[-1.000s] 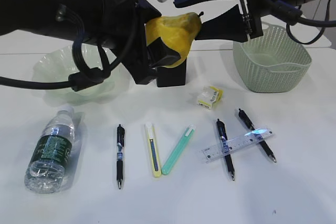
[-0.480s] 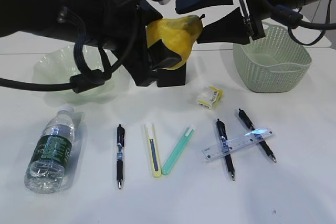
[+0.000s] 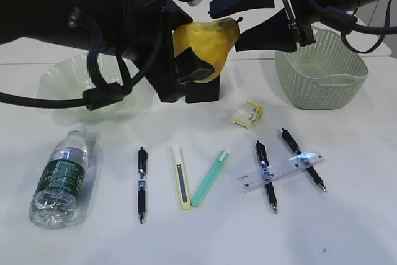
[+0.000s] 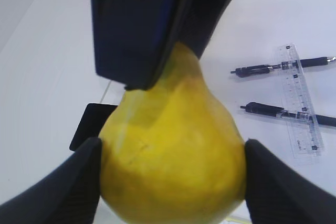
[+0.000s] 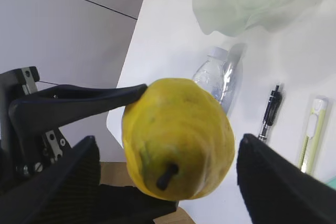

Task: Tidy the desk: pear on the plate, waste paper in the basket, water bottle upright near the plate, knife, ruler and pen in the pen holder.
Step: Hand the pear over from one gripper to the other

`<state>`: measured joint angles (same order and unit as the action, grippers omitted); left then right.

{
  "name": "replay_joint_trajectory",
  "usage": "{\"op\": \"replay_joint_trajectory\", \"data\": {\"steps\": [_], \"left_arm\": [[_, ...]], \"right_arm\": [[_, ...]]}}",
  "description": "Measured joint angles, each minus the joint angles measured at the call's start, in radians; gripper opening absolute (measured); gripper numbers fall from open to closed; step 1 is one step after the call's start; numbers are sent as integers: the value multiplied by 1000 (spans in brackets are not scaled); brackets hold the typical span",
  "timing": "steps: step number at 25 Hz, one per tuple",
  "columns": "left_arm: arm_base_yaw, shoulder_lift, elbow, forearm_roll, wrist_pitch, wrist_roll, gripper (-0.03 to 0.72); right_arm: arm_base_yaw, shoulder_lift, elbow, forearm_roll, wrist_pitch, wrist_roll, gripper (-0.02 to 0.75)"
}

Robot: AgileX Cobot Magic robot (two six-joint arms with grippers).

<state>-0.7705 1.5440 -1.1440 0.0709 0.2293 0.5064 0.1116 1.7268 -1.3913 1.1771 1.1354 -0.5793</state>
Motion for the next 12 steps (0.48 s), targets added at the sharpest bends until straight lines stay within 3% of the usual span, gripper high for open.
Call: {"op": "replay_joint_trajectory", "data": {"steps": [12], "left_arm": [[0,0,0,0,0,0,517]], "right_arm": [[0,0,-92,-4,-32,0,599]]}}
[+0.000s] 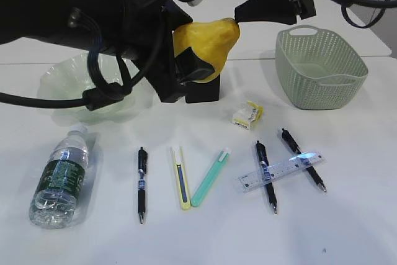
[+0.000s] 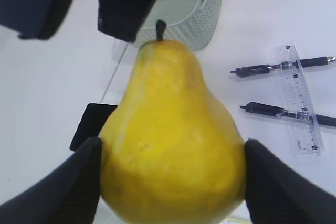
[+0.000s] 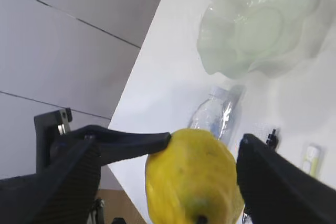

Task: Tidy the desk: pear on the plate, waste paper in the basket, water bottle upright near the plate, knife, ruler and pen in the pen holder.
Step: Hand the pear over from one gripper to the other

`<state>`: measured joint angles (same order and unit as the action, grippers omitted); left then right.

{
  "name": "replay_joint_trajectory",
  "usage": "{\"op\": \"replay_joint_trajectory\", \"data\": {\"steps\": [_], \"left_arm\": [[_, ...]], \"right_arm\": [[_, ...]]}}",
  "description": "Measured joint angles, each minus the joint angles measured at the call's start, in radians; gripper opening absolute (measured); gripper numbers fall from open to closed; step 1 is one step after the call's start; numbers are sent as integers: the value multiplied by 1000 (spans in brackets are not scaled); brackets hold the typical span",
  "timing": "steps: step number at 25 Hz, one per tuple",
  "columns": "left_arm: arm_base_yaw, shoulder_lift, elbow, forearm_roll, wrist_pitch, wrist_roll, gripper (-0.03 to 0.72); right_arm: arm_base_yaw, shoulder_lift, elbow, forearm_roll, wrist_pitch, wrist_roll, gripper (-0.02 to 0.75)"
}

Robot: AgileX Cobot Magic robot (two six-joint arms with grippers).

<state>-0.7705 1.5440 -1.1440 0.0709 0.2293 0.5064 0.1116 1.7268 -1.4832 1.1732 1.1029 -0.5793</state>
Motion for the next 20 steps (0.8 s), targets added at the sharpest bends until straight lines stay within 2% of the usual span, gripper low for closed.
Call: {"op": "replay_joint_trajectory", "data": {"steps": [5,8,12,20], "left_arm": [[0,0,0,0,0,0,517],[0,0,0,0,0,0,517],[0,0,0,0,0,0,517],[0,0,0,-2,4,0,515]], "right_arm": [[-49,0,-15,-15,-52,5,599],[-99,0,-17,-100,-68,38,597],[-139,0,-17,-320,-68,131,596],[-141,0,-17,-757,-68,325,594]]}}
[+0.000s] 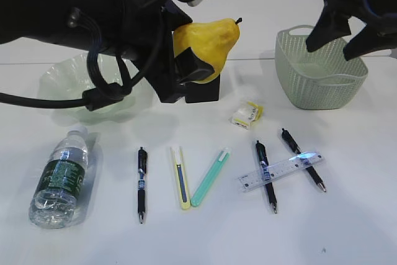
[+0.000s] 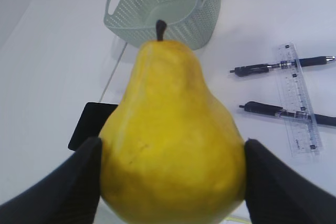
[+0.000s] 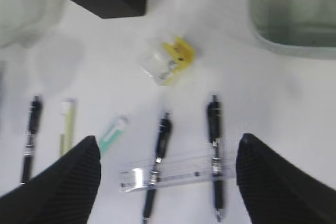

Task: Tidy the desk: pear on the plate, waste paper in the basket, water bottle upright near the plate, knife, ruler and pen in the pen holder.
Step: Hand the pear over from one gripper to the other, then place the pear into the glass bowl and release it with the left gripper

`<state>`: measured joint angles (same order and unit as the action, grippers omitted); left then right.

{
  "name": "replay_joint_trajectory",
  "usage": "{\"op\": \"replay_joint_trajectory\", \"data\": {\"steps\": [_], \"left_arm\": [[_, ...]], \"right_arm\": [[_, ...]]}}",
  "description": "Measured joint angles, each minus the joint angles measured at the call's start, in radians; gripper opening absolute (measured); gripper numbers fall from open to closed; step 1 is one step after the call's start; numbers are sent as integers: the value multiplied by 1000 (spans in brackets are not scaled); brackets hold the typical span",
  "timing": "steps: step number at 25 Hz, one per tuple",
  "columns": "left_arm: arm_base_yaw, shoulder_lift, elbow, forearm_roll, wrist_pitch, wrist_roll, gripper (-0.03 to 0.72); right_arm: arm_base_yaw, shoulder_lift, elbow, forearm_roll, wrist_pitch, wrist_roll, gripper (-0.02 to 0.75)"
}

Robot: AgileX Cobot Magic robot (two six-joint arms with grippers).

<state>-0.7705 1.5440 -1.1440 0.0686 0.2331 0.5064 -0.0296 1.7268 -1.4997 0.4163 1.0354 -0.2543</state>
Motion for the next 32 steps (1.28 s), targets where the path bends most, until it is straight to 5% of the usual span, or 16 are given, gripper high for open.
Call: {"op": "replay_joint_trajectory", "data": {"steps": [6,19,32], "left_arm": [[0,0,0,-21,2,0,515],[3,0,0,-155,-53,0,515],[183,0,0,-255,-171,0,515]], "right_arm": [[0,0,0,-209,25,90,594],[0,0,0,-227,63,102,594],[0,0,0,-261,104,111,594]]}}
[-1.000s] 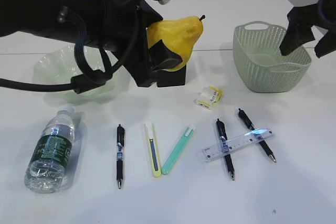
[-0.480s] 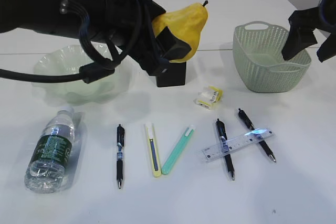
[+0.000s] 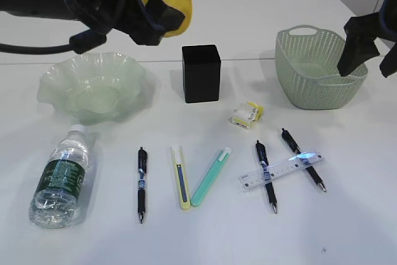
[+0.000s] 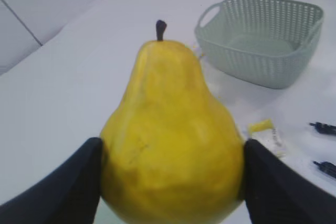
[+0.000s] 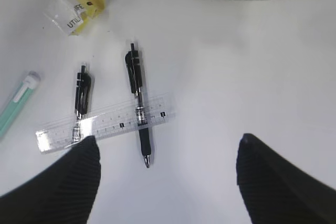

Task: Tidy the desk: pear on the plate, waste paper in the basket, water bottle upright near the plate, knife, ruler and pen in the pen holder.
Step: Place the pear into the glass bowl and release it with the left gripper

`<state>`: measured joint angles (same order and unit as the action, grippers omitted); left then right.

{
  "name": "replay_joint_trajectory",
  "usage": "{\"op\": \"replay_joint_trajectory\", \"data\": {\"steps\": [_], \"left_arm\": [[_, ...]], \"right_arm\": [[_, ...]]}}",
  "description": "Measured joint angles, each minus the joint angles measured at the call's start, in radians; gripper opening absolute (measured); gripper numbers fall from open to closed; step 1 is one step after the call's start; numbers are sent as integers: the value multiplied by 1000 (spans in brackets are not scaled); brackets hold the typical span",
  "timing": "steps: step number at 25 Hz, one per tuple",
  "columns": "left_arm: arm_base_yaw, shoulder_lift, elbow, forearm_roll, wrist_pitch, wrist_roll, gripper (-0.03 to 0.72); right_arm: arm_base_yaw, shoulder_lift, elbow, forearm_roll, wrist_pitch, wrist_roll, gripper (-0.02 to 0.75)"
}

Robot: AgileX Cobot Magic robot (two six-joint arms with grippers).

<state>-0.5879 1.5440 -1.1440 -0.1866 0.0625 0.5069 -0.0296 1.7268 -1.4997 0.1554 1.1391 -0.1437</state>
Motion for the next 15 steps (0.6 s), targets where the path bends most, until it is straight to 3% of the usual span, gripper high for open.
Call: {"op": "replay_joint_trajectory", "data": {"steps": [8,15], "left_arm": [[140,2,0,-36,-86,0,515],[213,2,0,-71,-151,0,515]], "right_arm": [[0,-4,2,0,67,13,594],[0,-100,140,3,51,17,594]]}}
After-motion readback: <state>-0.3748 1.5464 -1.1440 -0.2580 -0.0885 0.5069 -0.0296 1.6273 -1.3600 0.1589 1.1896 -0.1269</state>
